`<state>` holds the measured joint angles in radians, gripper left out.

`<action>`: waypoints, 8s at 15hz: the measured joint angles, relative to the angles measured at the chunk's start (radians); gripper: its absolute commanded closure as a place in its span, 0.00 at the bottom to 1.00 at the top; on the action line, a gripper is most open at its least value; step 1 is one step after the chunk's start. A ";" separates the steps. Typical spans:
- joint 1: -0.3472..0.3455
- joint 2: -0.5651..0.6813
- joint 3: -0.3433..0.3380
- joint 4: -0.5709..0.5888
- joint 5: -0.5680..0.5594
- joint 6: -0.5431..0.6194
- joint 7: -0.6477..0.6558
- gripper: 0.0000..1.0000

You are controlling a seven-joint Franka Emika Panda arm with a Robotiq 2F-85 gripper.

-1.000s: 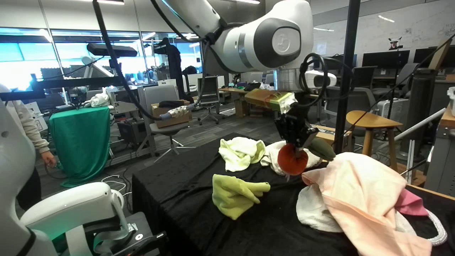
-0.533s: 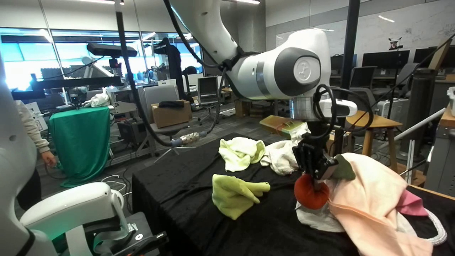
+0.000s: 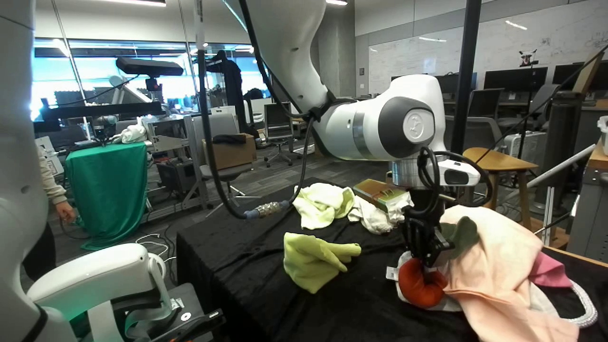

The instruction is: Pile up all the objects on the table

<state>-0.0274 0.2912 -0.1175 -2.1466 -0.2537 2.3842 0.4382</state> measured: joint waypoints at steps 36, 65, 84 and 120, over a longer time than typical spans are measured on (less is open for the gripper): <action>0.138 -0.151 0.179 -0.132 0.233 -0.273 0.022 0.00; 0.069 -0.112 0.155 -0.161 0.411 -0.302 -0.232 0.96; 0.025 -0.254 0.098 -0.125 0.256 -0.023 -0.222 0.93; 0.144 -0.147 0.136 0.032 -0.168 -0.102 0.213 0.00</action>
<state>0.1163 0.1442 0.0184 -2.1149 -0.4221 2.2824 0.6513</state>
